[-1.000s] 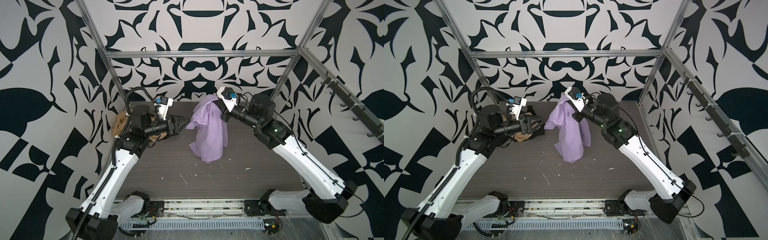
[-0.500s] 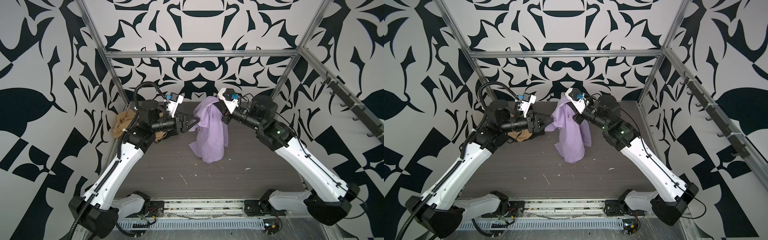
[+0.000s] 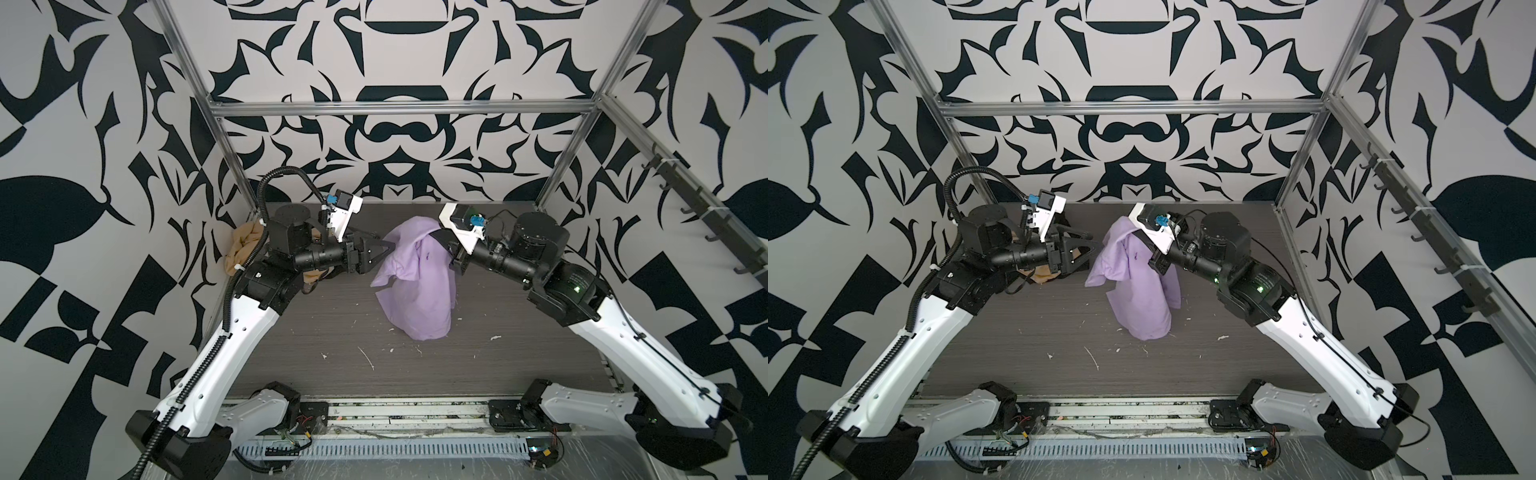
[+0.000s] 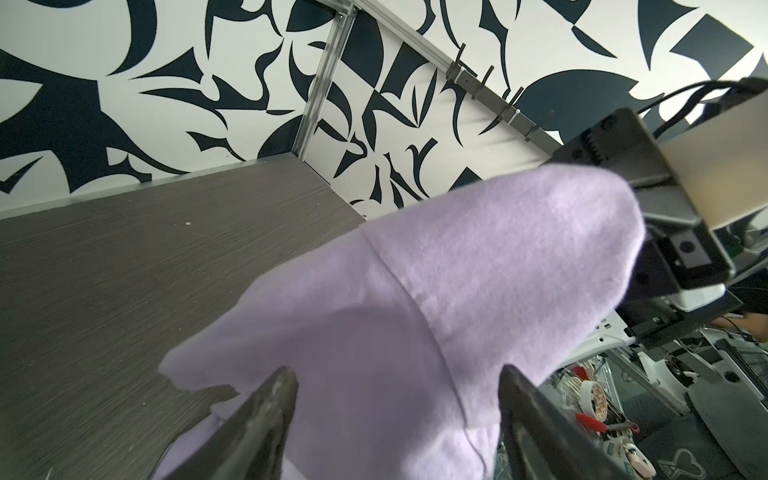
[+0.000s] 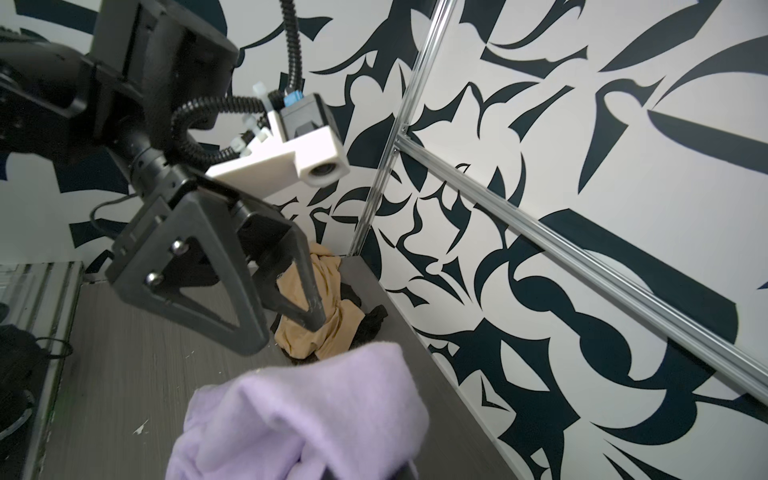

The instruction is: Pick out a specific cloth from the pile

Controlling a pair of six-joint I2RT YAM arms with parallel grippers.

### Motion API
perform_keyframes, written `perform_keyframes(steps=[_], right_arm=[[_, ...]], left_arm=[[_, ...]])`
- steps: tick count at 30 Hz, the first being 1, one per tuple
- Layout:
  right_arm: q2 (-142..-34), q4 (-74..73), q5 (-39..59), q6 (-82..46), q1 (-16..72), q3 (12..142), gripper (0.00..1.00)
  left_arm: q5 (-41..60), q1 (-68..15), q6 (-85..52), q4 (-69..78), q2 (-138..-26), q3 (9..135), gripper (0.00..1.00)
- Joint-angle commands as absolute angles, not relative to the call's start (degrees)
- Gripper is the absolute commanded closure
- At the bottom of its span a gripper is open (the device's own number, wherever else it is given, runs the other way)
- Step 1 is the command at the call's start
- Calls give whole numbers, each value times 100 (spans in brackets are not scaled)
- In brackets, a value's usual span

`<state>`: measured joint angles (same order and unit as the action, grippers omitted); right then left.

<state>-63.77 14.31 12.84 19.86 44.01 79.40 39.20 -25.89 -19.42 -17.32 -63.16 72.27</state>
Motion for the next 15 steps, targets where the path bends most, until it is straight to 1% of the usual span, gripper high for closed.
perform_keyframes(steps=[1,9,15], right_arm=[[-6235,1089,1281,1927,4465,7756,100],[-6084,1090,930,1898,4465,7117,100],[-5929,1140,779,1902,4465,6792,100]], left_arm=[[3821,-2594,-1786,-1876,-6094,7130,20],[3841,-2598,-1740,-1853,-6152,7045,20],[3837,-2594,-1808,-1725,-6116,6733,20]])
